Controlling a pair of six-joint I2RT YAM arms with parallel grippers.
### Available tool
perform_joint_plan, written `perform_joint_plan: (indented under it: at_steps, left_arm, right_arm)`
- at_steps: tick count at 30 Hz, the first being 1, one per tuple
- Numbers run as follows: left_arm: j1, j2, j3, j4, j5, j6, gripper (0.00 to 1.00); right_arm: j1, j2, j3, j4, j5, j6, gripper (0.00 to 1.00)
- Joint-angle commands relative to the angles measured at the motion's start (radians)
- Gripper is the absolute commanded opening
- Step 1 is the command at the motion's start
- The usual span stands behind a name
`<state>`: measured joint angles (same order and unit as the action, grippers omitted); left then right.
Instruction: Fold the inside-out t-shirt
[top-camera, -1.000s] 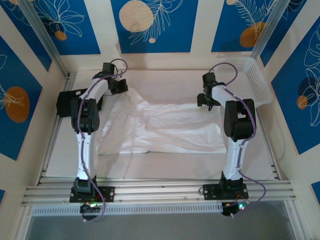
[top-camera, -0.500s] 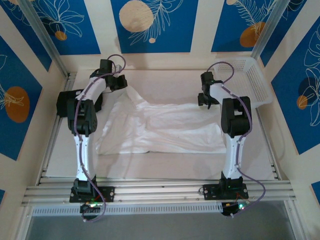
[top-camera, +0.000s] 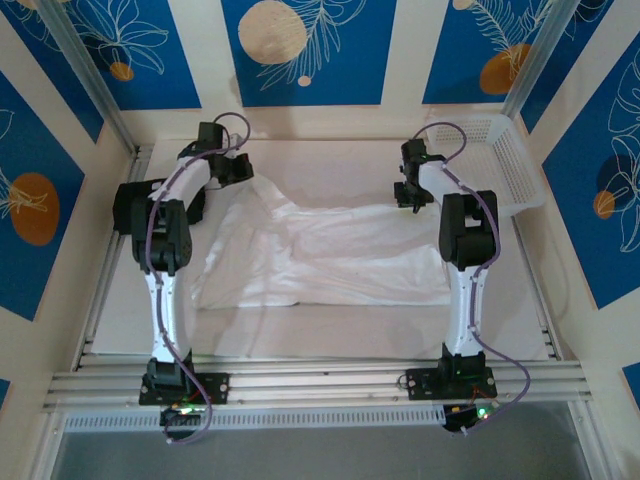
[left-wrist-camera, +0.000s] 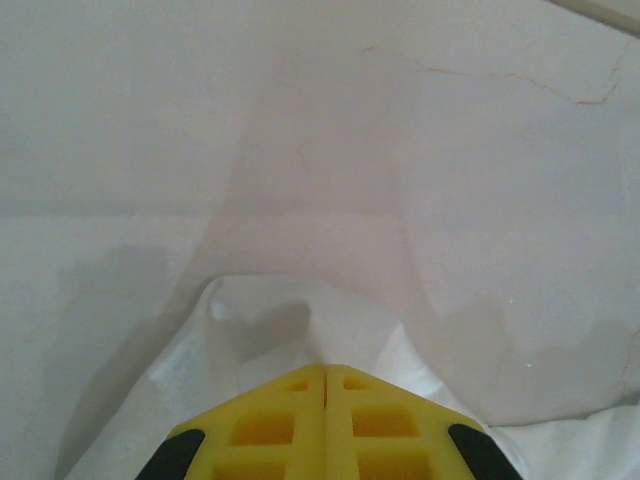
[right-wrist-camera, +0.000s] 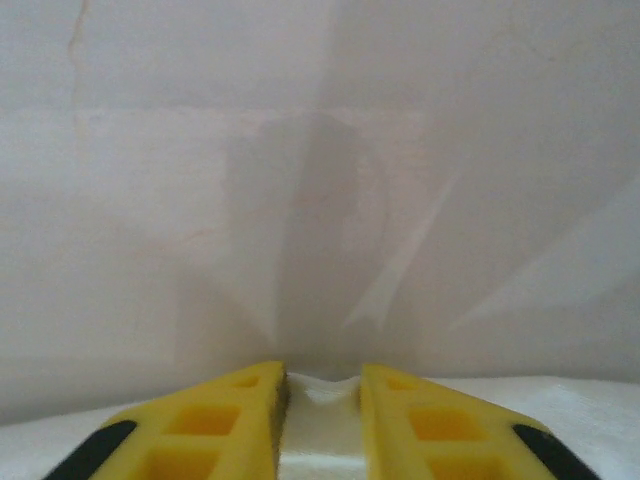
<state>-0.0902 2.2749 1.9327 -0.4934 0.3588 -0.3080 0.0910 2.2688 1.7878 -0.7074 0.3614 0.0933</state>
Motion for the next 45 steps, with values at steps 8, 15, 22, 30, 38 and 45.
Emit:
perform_joint_plan:
  at_steps: [8,15,22,30,38,45]
  left_arm:
    - [0.047,-0.116,-0.053,0.053,-0.016,-0.023,0.0]
    - [0.056,-0.185,-0.11,0.075,-0.016,-0.038,0.0]
    - [0.059,-0.394,-0.337,0.172,0.022,-0.103,0.0]
    - [0.061,-0.688,-0.665,0.237,0.032,-0.203,0.0]
    - [0.078,-0.959,-0.932,0.178,0.051,-0.272,0.0]
    - [0.104,-1.121,-1.051,0.084,0.106,-0.301,0.0]
  right_arm:
    - [-0.008,0.022,0.013,-0.052,-0.098,-0.012,0.0]
    - [0.021,-0.135,-0.089,0.058,-0.031,-0.025,0.0]
    - [0.039,-0.264,-0.229,0.123,0.092,-0.043,0.0]
    - [0.052,-0.402,-0.432,0.211,0.189,0.017,0.0]
    - [0.078,-0.572,-0.662,0.214,0.174,0.158,0.0]
    - [0.105,-0.65,-0.757,0.145,0.155,0.214,0.0]
